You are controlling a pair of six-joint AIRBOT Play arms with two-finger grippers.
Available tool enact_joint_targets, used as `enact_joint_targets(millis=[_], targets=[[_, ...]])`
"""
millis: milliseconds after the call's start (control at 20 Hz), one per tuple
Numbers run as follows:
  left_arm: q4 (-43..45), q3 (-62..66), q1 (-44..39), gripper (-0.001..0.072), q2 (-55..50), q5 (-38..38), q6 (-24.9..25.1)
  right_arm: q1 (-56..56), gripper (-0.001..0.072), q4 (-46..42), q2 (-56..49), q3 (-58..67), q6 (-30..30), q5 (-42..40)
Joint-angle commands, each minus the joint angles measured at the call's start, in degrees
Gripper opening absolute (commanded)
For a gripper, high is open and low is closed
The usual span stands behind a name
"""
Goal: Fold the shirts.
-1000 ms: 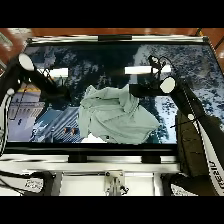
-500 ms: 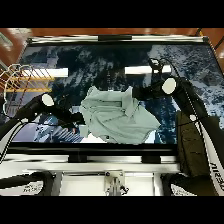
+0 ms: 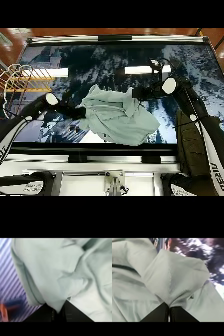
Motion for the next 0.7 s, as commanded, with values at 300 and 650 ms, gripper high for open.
enact_joint_targets(millis=[300,650], targets=[[3.8,41.8,13.5,0.0034,-5.9,-2.8,2.8,0.5,0.0065,2.7,8.8,4.6,9.2,27.6],[-4.2,49.5,14.6,0.0038,-21.7,-12.5,-0.8,3.3,0.0064,9.4,1.4,-3.4,10.1,10.2]])
